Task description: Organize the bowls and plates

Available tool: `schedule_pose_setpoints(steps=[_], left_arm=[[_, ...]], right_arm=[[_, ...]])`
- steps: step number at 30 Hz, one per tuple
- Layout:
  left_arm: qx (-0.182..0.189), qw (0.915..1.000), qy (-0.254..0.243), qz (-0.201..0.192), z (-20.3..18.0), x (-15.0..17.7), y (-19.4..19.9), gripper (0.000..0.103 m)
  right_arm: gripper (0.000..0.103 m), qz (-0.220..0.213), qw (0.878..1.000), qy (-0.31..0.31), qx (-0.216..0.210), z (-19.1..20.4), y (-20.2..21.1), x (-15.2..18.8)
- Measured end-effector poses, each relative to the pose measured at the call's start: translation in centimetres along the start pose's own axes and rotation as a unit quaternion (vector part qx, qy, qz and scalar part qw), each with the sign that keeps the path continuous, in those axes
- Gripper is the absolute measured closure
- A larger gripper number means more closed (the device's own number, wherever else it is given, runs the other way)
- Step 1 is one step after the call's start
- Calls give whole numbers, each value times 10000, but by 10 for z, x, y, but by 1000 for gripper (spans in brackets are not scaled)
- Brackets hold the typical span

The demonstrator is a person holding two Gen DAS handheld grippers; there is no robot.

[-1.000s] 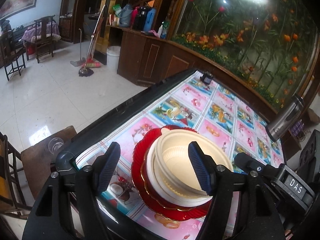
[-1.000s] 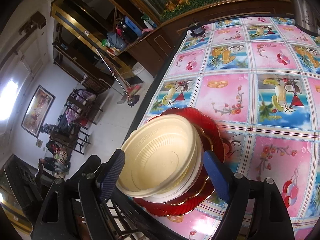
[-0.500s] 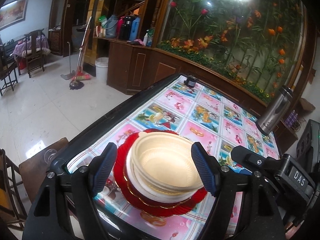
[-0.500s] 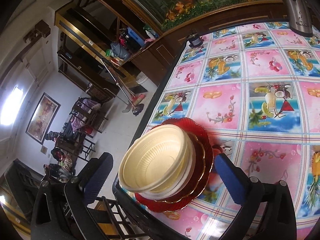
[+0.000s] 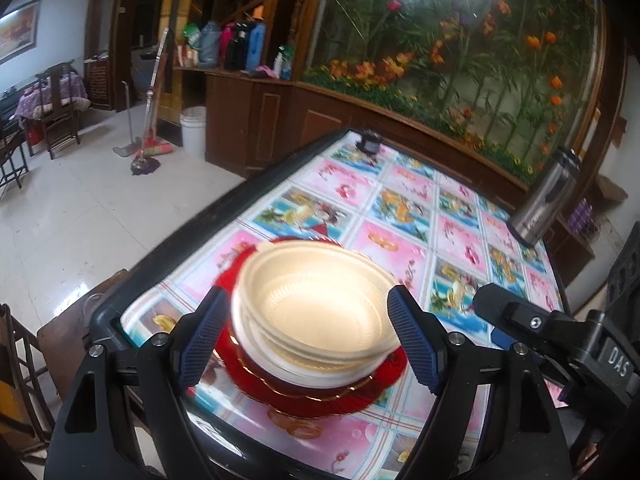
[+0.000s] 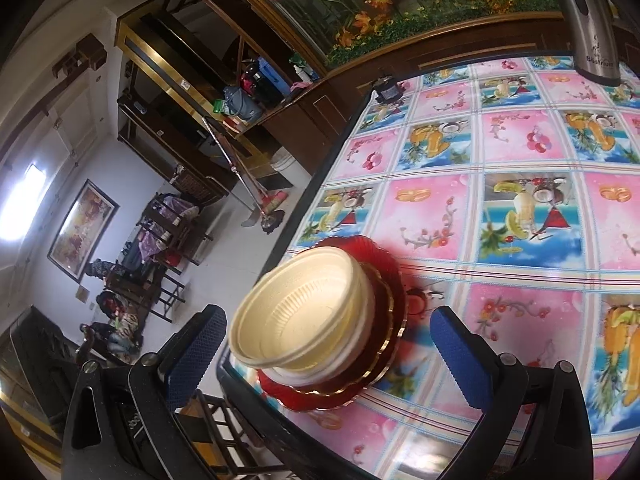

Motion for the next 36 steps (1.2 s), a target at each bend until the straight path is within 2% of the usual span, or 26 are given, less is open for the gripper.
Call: schedule_pose_setpoints(steps=[9, 15, 20, 21, 25, 30, 36], left_arm=[[325, 9983, -447, 179, -46, 13, -10, 21], [877, 9914, -930, 269, -112, 27, -14, 21], [1483, 9780, -1357, 558, -175, 61, -28, 21], [1502, 9762, -1441, 610, -182, 68, -33, 22], [1431, 9674, -1899, 874, -207, 102, -64, 22], [1397, 9602, -2182, 1041, -219, 132, -86, 22], [1362, 9603, -2133, 1178, -219, 147, -101, 19]], right_arm=[[0, -207, 9988, -42, 437, -38, 19, -10], [0, -507, 9936, 7, 1009, -81, 50, -18], [0, -980, 9734, 18, 2069, -148, 98, -31], [0, -1071, 9658, 4, 2361, -165, 108, -32], [0, -1088, 9483, -97, 2980, -215, 120, -26], [0, -1043, 9346, -220, 3392, -262, 117, -13], [0, -997, 9247, -124, 3673, -283, 112, -1]])
Point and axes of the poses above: each gripper's, at about its wrist camera, not at the fingertips, and y roughly against the way its jaws point, z to its left, x to its underside, the point moved 6 cm from there along -y, roughly the way its jaws point, and after that the axes turned 14 degrees about -z, right-handed, at the moved point
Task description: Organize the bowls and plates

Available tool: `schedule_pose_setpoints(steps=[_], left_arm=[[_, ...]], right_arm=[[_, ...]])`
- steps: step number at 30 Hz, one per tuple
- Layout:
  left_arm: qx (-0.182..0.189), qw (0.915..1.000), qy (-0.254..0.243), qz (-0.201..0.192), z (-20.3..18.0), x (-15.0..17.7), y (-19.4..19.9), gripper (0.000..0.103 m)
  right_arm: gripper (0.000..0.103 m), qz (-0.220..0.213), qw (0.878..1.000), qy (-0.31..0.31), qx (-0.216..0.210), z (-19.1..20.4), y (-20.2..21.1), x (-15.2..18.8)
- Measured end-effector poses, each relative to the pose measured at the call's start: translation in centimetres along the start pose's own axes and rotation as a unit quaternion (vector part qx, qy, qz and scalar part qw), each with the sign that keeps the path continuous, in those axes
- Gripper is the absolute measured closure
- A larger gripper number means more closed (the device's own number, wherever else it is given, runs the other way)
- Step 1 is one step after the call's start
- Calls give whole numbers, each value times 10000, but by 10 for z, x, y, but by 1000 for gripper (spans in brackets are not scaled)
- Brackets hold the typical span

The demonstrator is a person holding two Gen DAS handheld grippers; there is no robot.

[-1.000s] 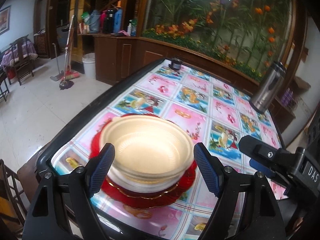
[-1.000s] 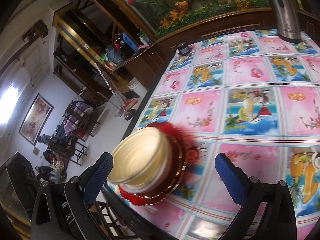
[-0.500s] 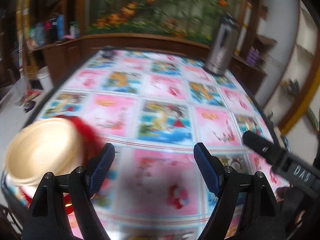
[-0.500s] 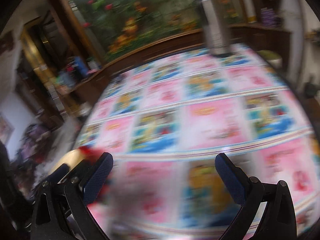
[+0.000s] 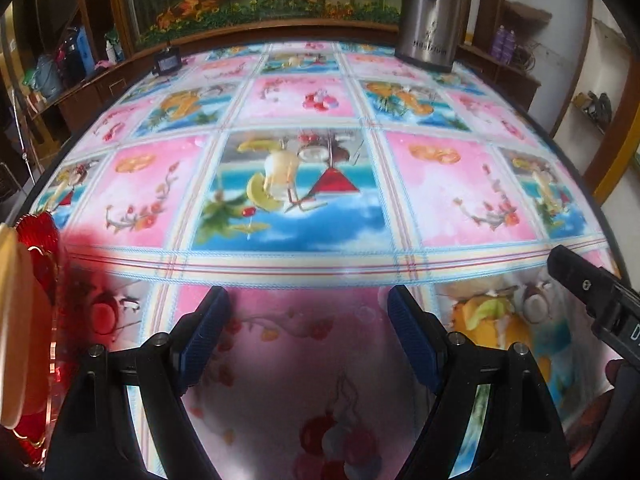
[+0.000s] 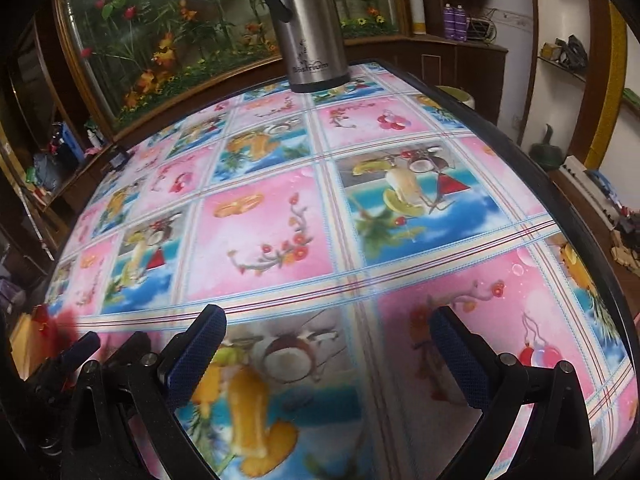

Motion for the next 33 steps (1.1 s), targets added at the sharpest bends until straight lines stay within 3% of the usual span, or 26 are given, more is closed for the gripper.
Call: schedule_pose_setpoints(steps=[3, 5, 12, 33], left_arm=[[3, 10000, 2, -3, -3, 0, -2, 16], [14, 10000, -56, 6, -5, 3, -4, 0], [27, 10000, -15, 52, -5, 4, -5, 0], [18, 10000, 0, 54, -4, 5, -4, 0]], right_arm=[[0, 19, 9999, 105, 104, -1, -5, 6], [0, 110, 9998, 137, 131, -2, -10, 12], [0, 238, 9952, 797, 508, 9, -19, 20], [0, 246, 9956, 792, 434, 10, -19, 21]])
Point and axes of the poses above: each gripper's, at about its wrist camera, not at the fingertips, and y roughly against the way its jaws point, z to its left, x to its underside, the point moved 6 cm from there along -y, roughly the way its jaws point, and after that the axes turned 14 degrees about -z, right-handed, at the moved point
